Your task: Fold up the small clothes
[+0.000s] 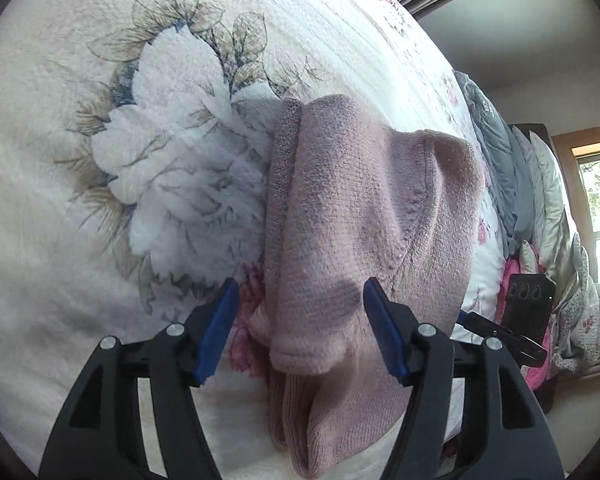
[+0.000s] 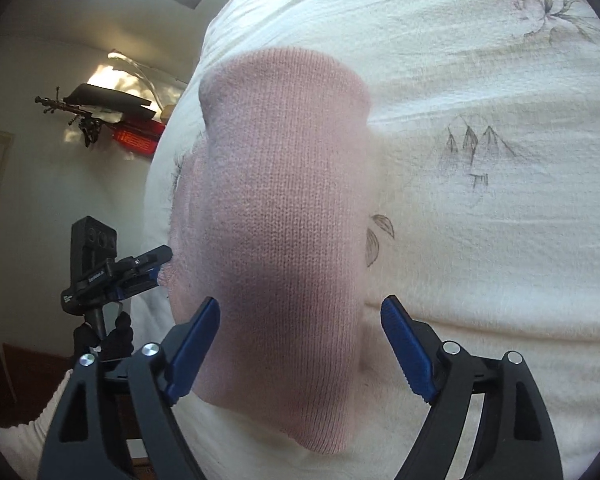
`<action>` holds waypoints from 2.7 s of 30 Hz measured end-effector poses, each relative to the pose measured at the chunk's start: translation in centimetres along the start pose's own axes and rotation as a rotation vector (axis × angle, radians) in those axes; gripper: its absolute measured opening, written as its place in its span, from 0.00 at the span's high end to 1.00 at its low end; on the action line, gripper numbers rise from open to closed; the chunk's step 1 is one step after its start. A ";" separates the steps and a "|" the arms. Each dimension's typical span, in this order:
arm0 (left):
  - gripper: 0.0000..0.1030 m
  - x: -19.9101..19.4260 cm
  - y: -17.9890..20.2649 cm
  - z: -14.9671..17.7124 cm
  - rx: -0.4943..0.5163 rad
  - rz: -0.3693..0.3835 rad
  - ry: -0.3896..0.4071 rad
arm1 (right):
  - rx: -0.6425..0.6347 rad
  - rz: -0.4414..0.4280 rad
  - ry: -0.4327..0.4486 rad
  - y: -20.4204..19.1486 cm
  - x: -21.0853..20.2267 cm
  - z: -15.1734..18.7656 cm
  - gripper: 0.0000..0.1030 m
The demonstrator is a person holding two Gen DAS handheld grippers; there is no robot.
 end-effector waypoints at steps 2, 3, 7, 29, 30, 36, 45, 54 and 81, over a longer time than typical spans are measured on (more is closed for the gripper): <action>0.34 1.0 -0.2 -0.6 0.010 0.007 -0.016 | 0.000 -0.017 -0.018 0.4 0.8 0.0 0.17; 0.33 1.5 -0.2 -0.8 0.010 0.026 -0.026 | 0.006 -0.042 -0.021 0.5 1.1 -0.1 0.17; 0.23 2.4 0.1 -1.4 0.030 0.079 -0.041 | 0.024 -0.102 -0.032 0.9 2.1 -0.3 0.10; 0.64 0.3 11.1 4.3 0.115 0.397 -0.013 | 0.002 -0.324 0.008 -1.4 -4.6 3.9 0.35; 0.64 0.4 12.3 5.3 0.118 0.413 -0.023 | -0.001 -0.321 0.012 -1.4 -5.8 4.6 0.35; 0.64 3.4 20.4 10.9 0.156 0.478 -0.099 | 0.028 -0.272 0.038 1.1 -14.6 9.6 0.35; 0.63 12.0 26.8 16.9 0.202 0.344 -0.168 | 0.147 -0.120 0.067 10.5 -21.8 15.2 0.34; 0.48 14.7 25.6 17.6 0.165 0.154 -0.133 | 0.183 -0.049 0.064 13.5 -19.7 17.5 0.22; 0.41 10.7 20.2 27.4 0.152 -0.258 0.012 | 0.064 0.399 0.012 13.6 -21.1 24.6 0.19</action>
Point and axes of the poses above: each gripper's, at about its wrist camera, not at the fingertips, and x roughly the way its jaws point, y to its right, z to its underside, the point moved 8 cm from there along x, roughly the way its jaws point, and after that the axes turned 12 degrees about -z, right-handed, at the moved point
